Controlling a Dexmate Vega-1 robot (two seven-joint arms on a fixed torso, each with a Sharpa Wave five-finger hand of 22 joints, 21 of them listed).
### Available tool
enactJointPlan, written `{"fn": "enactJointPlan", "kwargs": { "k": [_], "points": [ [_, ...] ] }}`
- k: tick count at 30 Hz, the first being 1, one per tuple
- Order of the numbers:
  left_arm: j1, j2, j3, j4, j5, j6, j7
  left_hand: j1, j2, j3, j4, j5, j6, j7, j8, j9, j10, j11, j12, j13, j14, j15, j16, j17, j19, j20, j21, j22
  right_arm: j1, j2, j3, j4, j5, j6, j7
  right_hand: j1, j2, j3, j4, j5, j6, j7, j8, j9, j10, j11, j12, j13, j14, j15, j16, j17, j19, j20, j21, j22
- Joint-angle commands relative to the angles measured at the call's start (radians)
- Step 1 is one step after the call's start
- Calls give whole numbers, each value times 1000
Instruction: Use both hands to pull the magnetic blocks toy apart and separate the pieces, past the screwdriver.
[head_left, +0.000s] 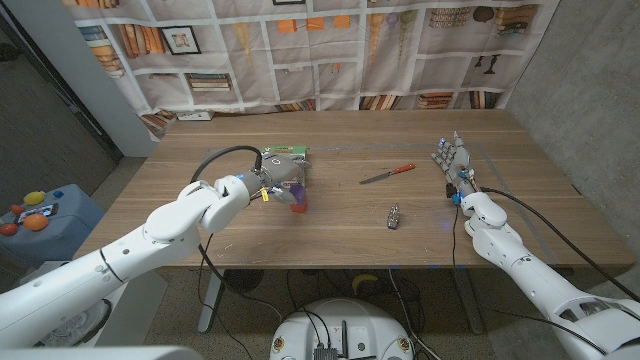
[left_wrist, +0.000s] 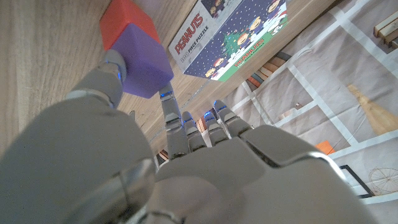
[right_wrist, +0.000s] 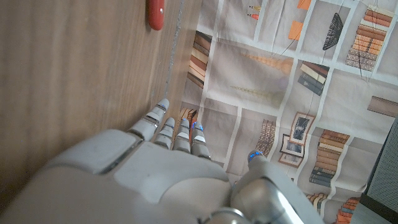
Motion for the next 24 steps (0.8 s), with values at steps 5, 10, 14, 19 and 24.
{"fn": "enactJointPlan", "kwargs": {
  "k": [5, 10, 14, 19, 24],
  "points": [
    [-3, 10, -24, -4, -6, -13, 20, 6, 26, -11, 0, 7, 85, -65, 39, 0, 16, -3, 5, 2, 18, -43, 1, 3, 17, -2, 8, 6, -11, -14, 3, -24, 0, -6, 4, -8, 17, 7, 0, 6, 1, -4, 6, 2, 2, 0, 8, 2, 0, -1, 4, 2, 9, 5, 5, 2],
    [-9, 7, -32, -7, -27, -20, 17, 7, 29, -15, 0, 7, 92, -67, 40, -1, 15, -1, 2, 2, 15, -42, -2, 3, 17, -3, 6, 7, -18, -24, 3, -42, -3, -9, 3, -9, 17, 8, 0, 6, 1, -4, 6, 2, 3, 0, 8, 2, 0, -1, 4, 1, 9, 5, 5, 2],
    [-9, -2, -39, -8, -39, -16, 31, 9, 32, -17, 0, 8, 100, -69, 42, -2, 15, -1, 0, 2, 15, -42, -3, 3, 17, -3, 5, 7, -25, -34, 4, -63, -12, -10, -9, -9, 16, 9, 0, 6, 1, -4, 6, 2, 4, -1, 9, 2, 0, -4, 4, 0, 9, 3, 5, 2],
    [-7, -10, -50, -16, -58, -7, 42, 10, 36, -20, 0, 8, 109, -71, 44, -3, 18, -4, -1, 2, 15, -41, -4, 3, 18, -3, 4, 7, -39, -50, 4, -96, -27, -16, -26, -7, 15, 11, -2, 6, 2, -5, 6, 2, 9, 0, 10, 2, 12, -11, 8, -3, 6, -1, 3, 2],
    [-5, -20, -58, -22, -77, 9, 49, 12, 40, -23, 0, 9, 118, -75, 46, -4, 21, -5, -2, 2, 17, -41, -5, 3, 20, -3, 3, 7, -47, -61, 3, -115, -34, -26, -34, -6, 14, 13, -4, 6, 3, -5, 6, 2, 11, -1, 10, 2, 23, -7, 12, -6, 1, -8, 1, 2]
  ]
}}
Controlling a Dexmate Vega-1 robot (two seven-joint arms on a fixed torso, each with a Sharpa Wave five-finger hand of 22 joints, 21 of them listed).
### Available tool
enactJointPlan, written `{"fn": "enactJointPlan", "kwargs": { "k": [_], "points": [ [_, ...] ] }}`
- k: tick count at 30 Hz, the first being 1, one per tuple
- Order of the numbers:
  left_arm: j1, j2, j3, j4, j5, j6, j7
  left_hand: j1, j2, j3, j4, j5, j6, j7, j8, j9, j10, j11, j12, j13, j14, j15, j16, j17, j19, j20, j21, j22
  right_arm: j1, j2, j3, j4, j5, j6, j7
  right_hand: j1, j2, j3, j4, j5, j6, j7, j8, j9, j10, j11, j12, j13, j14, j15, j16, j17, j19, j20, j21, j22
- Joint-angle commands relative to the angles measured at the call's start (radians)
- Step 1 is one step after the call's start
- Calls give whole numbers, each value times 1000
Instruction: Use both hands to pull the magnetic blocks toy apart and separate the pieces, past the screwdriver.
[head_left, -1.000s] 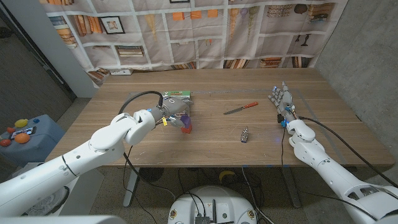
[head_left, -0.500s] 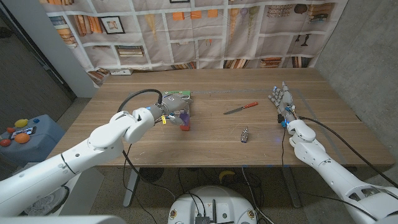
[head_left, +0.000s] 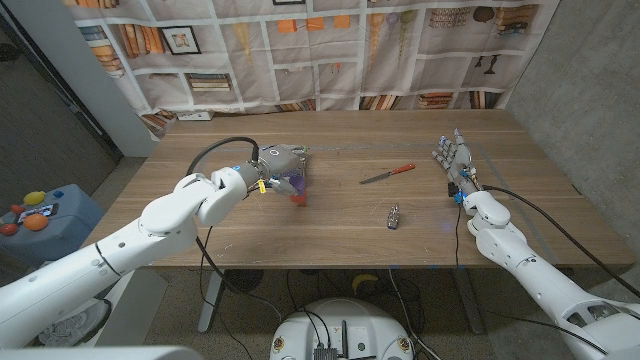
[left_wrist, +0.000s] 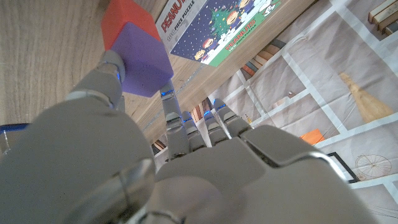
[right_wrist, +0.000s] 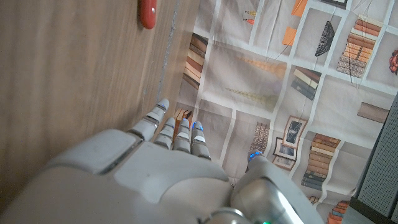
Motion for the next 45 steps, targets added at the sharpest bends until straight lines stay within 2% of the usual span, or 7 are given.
{"fn": "enactJointPlan", "kwargs": {
  "k": [1, 17, 21, 36, 45],
  "points": [
    [5, -22, -24, -15, -45, 28, 25, 19, 34, -6, 1, 5, 103, -90, 46, 3, 14, -2, -2, 2, 8, -47, -5, 3, 8, -5, 3, 1, -21, -27, 1, -50, -18, -11, -18, -6, 14, 6, -3, 6, 3, -5, 7, 2, 11, -1, 10, 1, 10, 0, 11, -1, -3, -14, 1, 2],
    [14, -79, -33, -28, -116, 106, 73, 24, 41, -14, 0, 5, 119, -89, 48, 0, 19, -2, -5, 2, 9, -46, -7, 3, 10, -6, 0, 2, -48, -72, -7, -114, -64, -34, -47, -4, 13, 11, -6, 6, -5, -8, 3, 2, 6, -4, 8, 1, 35, 6, 17, -8, -10, -24, 0, 1],
    [15, -117, -31, -21, -143, 130, 114, 26, 43, -17, 0, 5, 127, -86, 50, 0, 21, -2, -5, 2, 8, -45, -7, 3, 11, -4, 0, 2, -33, -77, -22, -102, -94, -29, -44, -4, 12, 12, -7, 6, -5, -8, 4, 2, 6, -3, 7, 1, 35, 5, 16, -10, -11, -25, 0, 1],
    [1, -175, 6, -5, -202, 176, 196, 35, 52, -24, -2, 7, 153, -90, 57, -1, 35, -3, -4, 1, 7, -43, -8, 2, 19, -4, 0, 2, 2, -122, -52, -116, -156, -56, -24, 1, 11, 18, -13, 5, 0, -8, 6, 2, 9, -4, 8, 1, 39, 2, 14, -17, -10, -29, 1, 1],
    [-3, -225, 12, 14, -273, 197, 269, 40, 55, -27, -3, 8, 158, -89, 57, -2, 37, 1, -5, 1, 7, -42, -9, 2, 19, -3, -1, 2, 16, -133, -69, -112, -199, -32, -17, 3, 12, 21, -15, 4, 0, -9, 5, 2, 9, -4, 8, 1, 39, 2, 13, -19, -10, -30, 1, 1]
  ]
}}
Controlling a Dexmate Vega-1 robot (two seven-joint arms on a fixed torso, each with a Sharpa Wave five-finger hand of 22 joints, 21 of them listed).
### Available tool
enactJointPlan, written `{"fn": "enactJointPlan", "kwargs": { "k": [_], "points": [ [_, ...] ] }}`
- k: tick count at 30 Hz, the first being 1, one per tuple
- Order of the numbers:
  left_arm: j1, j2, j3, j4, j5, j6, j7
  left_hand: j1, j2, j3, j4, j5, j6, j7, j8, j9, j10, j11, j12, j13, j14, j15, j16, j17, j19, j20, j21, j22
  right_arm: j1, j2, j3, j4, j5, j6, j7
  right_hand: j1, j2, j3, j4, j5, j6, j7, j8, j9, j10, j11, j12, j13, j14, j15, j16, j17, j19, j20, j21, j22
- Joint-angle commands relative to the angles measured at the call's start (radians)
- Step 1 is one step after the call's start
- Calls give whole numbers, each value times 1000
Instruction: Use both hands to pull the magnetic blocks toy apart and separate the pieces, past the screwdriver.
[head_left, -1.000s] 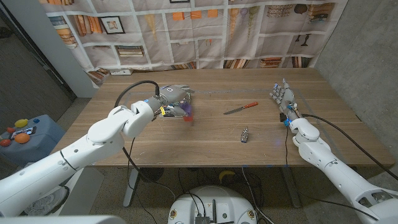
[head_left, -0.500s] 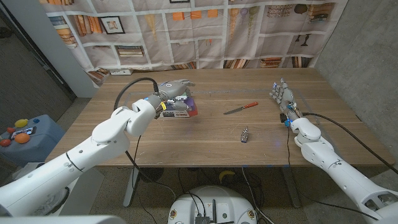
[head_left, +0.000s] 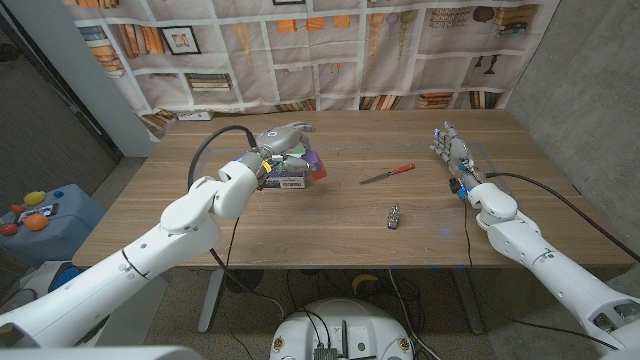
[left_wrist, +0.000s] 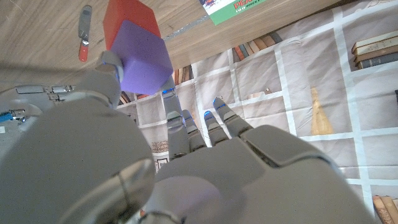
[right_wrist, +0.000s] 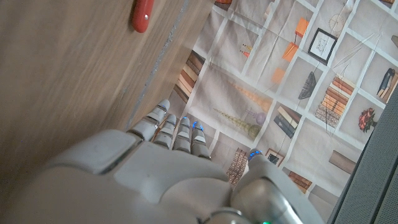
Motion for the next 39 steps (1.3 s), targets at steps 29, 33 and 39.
{"fn": "enactJointPlan", "kwargs": {
  "k": [29, 33, 39],
  "points": [
    [-40, -182, 47, 164, -276, -100, 343, 60, 58, -15, -1, 7, 145, -115, 57, 2, 24, -2, 0, 4, 16, -40, 1, 2, 14, -2, -2, 3, 77, -38, -45, 52, -62, 113, 157, 16, -1, 16, -19, 0, 10, -6, 7, 2, 12, 1, 9, 1, 6, -4, -6, -12, 16, -9, 7, 1],
    [-43, -202, 51, 186, -297, -128, 379, 61, 59, -16, -1, 7, 144, -116, 56, 2, 22, -2, -2, 4, 14, -41, -1, 2, 12, -2, -3, 3, 96, -27, -48, 91, -50, 149, 198, 36, -16, 20, -42, -4, 53, -14, 21, 3, 14, 0, 9, 1, 11, -6, -8, -22, 24, -7, 7, 1],
    [-42, -259, 54, 229, -337, -173, 455, 63, 60, -19, -1, 8, 145, -114, 55, 2, 20, 1, -3, 4, 13, -39, -1, 2, 11, -1, -4, 3, 122, -17, -54, 147, -30, 191, 268, 62, -27, 28, -70, -10, 81, -2, 27, 5, 12, 4, 9, 1, 13, -4, -10, -31, 26, -4, 6, 1]
  ]
}}
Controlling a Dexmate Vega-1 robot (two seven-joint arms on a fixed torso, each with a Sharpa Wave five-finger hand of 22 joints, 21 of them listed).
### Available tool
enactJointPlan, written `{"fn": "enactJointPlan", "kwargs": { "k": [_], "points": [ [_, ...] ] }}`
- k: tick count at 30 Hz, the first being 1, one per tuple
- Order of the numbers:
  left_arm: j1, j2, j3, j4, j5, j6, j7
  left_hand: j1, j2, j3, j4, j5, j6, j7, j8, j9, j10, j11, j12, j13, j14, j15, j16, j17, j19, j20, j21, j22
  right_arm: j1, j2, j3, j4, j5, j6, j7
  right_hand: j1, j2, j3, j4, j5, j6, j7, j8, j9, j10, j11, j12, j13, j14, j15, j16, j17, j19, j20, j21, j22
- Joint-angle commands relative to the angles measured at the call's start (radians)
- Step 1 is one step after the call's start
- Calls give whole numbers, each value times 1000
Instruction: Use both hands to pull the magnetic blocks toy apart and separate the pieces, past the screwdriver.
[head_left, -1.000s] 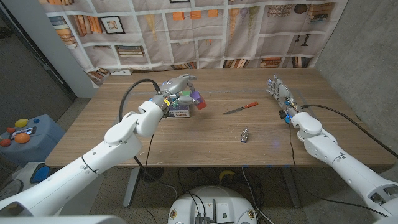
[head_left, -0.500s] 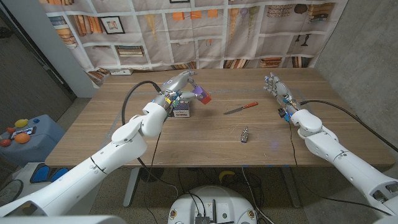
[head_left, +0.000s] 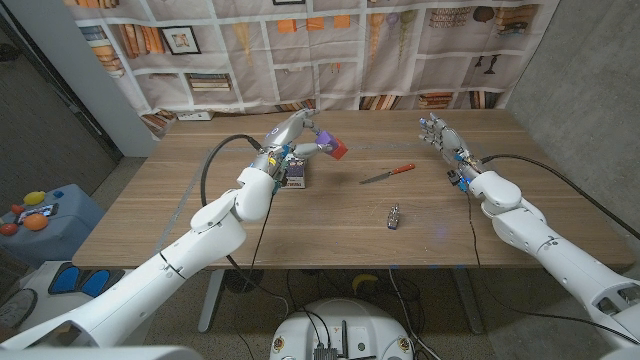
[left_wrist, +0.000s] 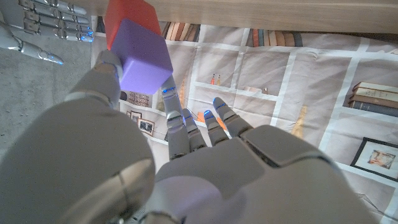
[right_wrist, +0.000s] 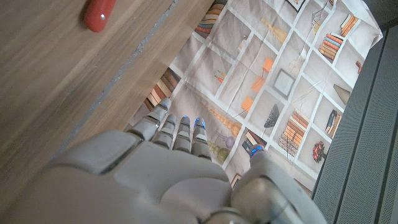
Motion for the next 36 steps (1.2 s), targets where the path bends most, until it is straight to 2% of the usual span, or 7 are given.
{"fn": "enactJointPlan", "kwargs": {
  "k": [1, 5, 11, 16, 22, 28, 36],
  "points": [
    [-5, -78, 9, 70, -77, -79, 123, 60, 65, -1, 1, 4, 134, -126, 54, 6, 5, 0, -4, 1, 0, -37, -1, 2, 2, 1, -4, 3, 45, 15, -10, 88, 31, 77, 119, 22, -7, 5, -22, -6, 15, 3, 7, 5, 4, 5, 9, 2, 9, 1, -1, -4, 14, 2, 6, 1],
    [-8, -106, 17, 96, -95, -105, 159, 61, 66, -3, 1, 5, 133, -125, 53, 6, 7, 0, -4, 1, 0, -37, -1, 2, 3, 2, -4, 3, 49, 11, -13, 94, 38, 74, 141, 38, -12, 10, -38, -9, 22, 5, 8, 7, 5, 8, 9, 2, 5, 3, -4, -8, 13, 4, 5, 0],
    [-14, -148, 29, 140, -127, -158, 203, 63, 68, -5, 1, 5, 134, -125, 52, 6, 8, 0, -4, 1, 1, -37, -1, 2, 4, 2, -3, 3, 49, 0, -17, 97, 36, 74, 158, 90, -26, 25, -90, -22, 67, 9, 20, 9, 3, 9, 10, 3, -3, 6, -7, -18, 11, 9, 3, 1],
    [-24, -170, 44, 170, -134, -189, 225, 65, 70, -6, 1, 6, 132, -124, 51, 6, 9, 0, -4, 1, 1, -37, -1, 2, 5, 2, -3, 3, 47, -12, -17, 98, 42, 75, 182, 112, -30, 32, -110, -28, 81, 7, 23, 10, 5, 9, 11, 4, -4, 7, -7, -21, 11, 10, 2, 1],
    [-25, -199, 48, 202, -159, -235, 255, 66, 72, -9, 2, 7, 134, -124, 50, 6, 8, 1, -5, 1, -1, -36, -2, 3, 5, 2, -3, 4, 52, -20, -10, 123, 94, 83, 270, 163, -44, 47, -159, -44, 81, 1, 18, 11, -3, 14, 9, 5, -22, 20, -12, -26, -1, 22, -1, 1],
    [-25, -223, 49, 232, -191, -285, 271, 68, 74, -11, 2, 8, 133, -125, 49, 6, 7, 2, -6, 1, -2, -35, -2, 3, 4, 3, -4, 4, 66, -17, -8, 158, 142, 89, 370, 201, -59, 55, -193, -58, 78, -11, 15, 13, -18, 12, 6, 7, -42, 29, -15, -28, -19, 34, -5, 1],
    [-35, -249, 48, 267, -241, -330, 264, 70, 75, -14, 2, 8, 135, -127, 48, 6, 6, 2, -7, 1, -3, -34, -2, 3, 2, 3, -4, 4, 76, -21, -11, 168, 159, 88, 438, 251, -77, 67, -221, -71, 57, -23, 8, 16, -43, 20, 3, 9, -67, 48, -16, -28, -35, 49, -4, 2]
  ]
}}
